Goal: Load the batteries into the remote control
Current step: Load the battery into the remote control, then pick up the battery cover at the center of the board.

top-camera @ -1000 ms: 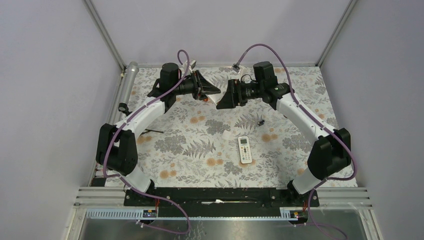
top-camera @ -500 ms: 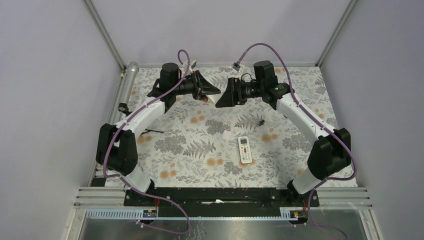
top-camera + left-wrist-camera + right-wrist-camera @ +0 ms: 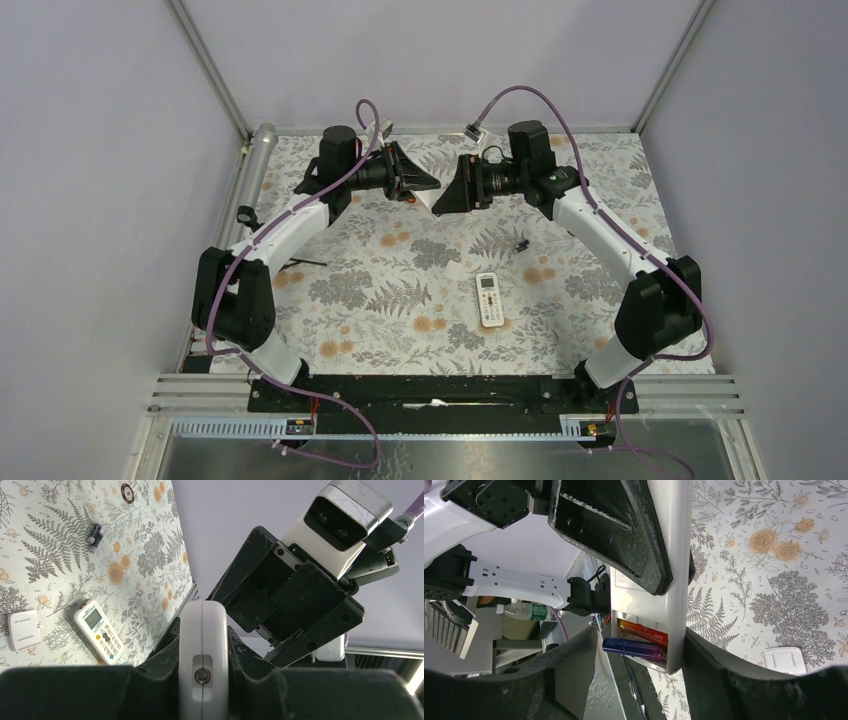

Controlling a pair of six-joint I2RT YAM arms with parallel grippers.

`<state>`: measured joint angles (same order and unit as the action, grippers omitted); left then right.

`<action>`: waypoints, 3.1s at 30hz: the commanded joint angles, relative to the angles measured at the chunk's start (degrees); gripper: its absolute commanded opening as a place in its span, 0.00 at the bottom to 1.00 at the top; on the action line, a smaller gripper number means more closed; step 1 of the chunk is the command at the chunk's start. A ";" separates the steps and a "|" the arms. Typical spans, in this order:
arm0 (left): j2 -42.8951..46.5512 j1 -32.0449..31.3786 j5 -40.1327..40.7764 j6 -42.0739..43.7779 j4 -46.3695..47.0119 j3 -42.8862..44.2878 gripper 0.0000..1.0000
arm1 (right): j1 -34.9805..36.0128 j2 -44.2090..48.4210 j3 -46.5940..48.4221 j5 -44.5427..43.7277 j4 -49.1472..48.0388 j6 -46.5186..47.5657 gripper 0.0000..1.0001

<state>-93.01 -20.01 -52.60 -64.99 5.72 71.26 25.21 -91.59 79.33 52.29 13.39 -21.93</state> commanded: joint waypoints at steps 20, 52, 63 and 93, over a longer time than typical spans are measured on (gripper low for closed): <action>0.65 0.15 -0.44 0.39 -0.77 2.12 0.00 | 0.40 0.27 3.10 2.91 0.43 3.04 0.54; 6.74 4.28 -3.32 12.76 4.88 1.02 0.00 | -15.57 10.61 -13.29 -9.66 -17.84 -19.76 1.00; 13.54 4.36 11.93 24.95 -6.66 2.57 0.00 | -1.41 6.85 -13.68 -38.12 3.62 8.08 0.86; 30.80 4.97 31.91 28.94 -5.21 -7.04 0.00 | 11.08 -26.87 9.69 -49.13 26.17 -27.48 0.31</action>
<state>-65.23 -15.55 -21.56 -36.80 -5.43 65.04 35.46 -117.89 85.54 3.68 36.16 -47.83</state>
